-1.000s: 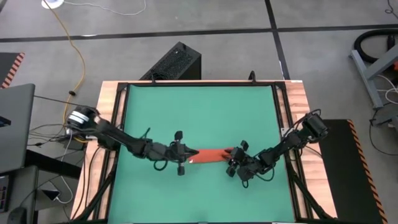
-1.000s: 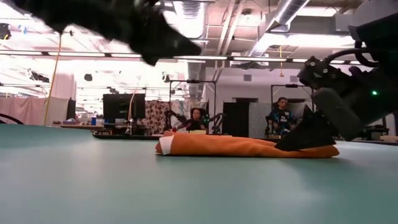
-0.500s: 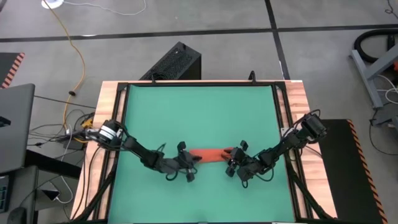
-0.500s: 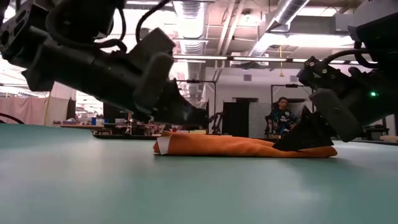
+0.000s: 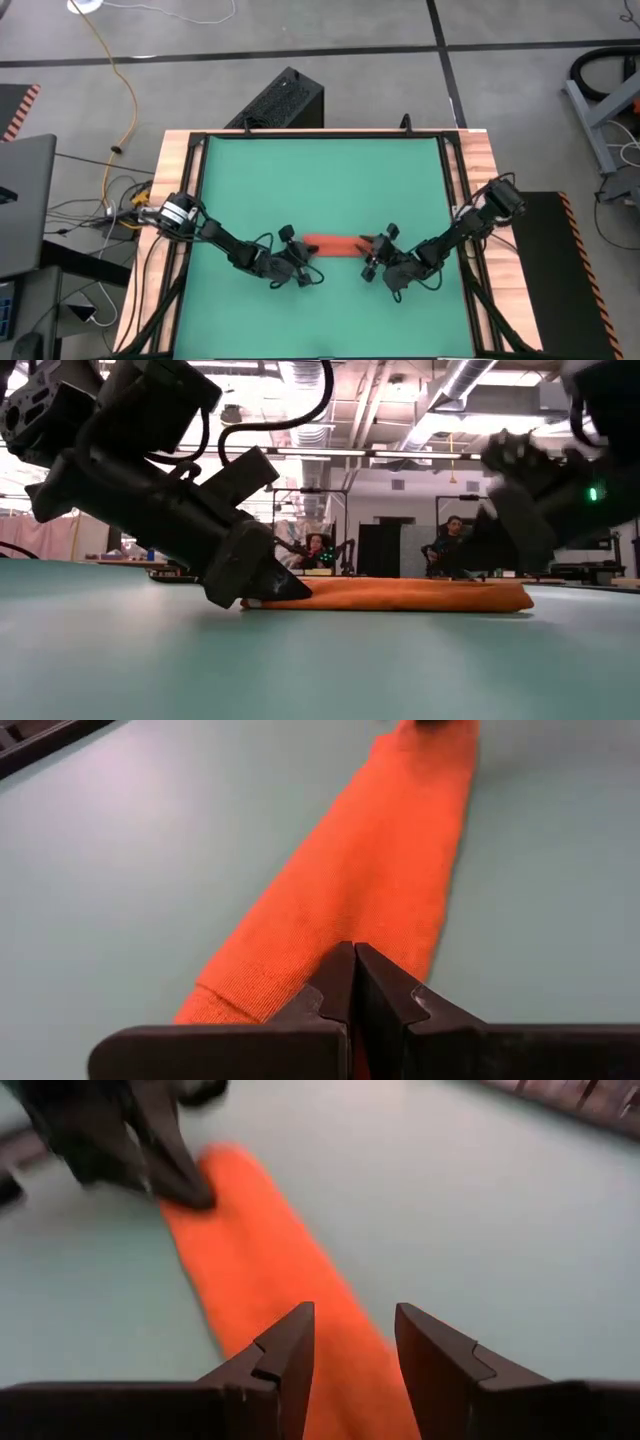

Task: Roll towel
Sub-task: Roll the orange towel

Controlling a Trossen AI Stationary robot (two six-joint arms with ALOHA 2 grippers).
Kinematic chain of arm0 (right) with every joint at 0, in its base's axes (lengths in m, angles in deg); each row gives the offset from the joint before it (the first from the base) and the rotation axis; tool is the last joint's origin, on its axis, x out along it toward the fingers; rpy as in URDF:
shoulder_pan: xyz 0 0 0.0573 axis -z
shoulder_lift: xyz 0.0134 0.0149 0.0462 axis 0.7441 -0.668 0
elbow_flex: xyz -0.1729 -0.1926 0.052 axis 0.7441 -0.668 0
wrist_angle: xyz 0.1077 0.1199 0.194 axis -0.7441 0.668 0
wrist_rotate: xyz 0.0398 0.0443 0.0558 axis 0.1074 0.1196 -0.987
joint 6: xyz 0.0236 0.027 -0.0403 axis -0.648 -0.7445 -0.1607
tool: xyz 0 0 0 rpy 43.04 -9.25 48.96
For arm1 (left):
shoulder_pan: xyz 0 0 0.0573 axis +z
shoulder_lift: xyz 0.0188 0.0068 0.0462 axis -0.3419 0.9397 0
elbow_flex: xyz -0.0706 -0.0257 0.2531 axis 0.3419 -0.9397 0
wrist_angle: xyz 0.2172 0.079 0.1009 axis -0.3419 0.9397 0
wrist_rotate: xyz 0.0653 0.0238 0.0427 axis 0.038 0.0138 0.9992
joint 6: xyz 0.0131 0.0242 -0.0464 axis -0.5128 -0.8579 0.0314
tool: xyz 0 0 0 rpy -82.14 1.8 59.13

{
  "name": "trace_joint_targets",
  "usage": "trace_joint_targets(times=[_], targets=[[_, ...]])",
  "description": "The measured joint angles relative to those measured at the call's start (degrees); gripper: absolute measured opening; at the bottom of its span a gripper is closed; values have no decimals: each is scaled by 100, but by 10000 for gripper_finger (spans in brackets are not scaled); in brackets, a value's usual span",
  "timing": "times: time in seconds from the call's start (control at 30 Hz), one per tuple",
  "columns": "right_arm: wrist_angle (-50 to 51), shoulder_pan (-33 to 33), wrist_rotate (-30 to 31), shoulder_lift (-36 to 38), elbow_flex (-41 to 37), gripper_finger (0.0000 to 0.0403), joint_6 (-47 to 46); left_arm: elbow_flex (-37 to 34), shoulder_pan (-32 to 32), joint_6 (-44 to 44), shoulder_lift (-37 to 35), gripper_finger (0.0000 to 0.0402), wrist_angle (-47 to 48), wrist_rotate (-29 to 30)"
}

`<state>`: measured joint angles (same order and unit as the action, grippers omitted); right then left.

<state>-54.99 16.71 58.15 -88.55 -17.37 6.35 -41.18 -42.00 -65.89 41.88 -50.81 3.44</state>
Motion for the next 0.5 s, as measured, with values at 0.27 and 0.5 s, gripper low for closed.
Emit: trace_joint_targets(times=[0.27,0.5], targets=[[-116,91,178,1006,7,162,1513,-4,245,-370,-45,0,64,-187],[-1386,434,-1173,674,-162,162,2322,-26,434,-468,-179,0,81,-641]])
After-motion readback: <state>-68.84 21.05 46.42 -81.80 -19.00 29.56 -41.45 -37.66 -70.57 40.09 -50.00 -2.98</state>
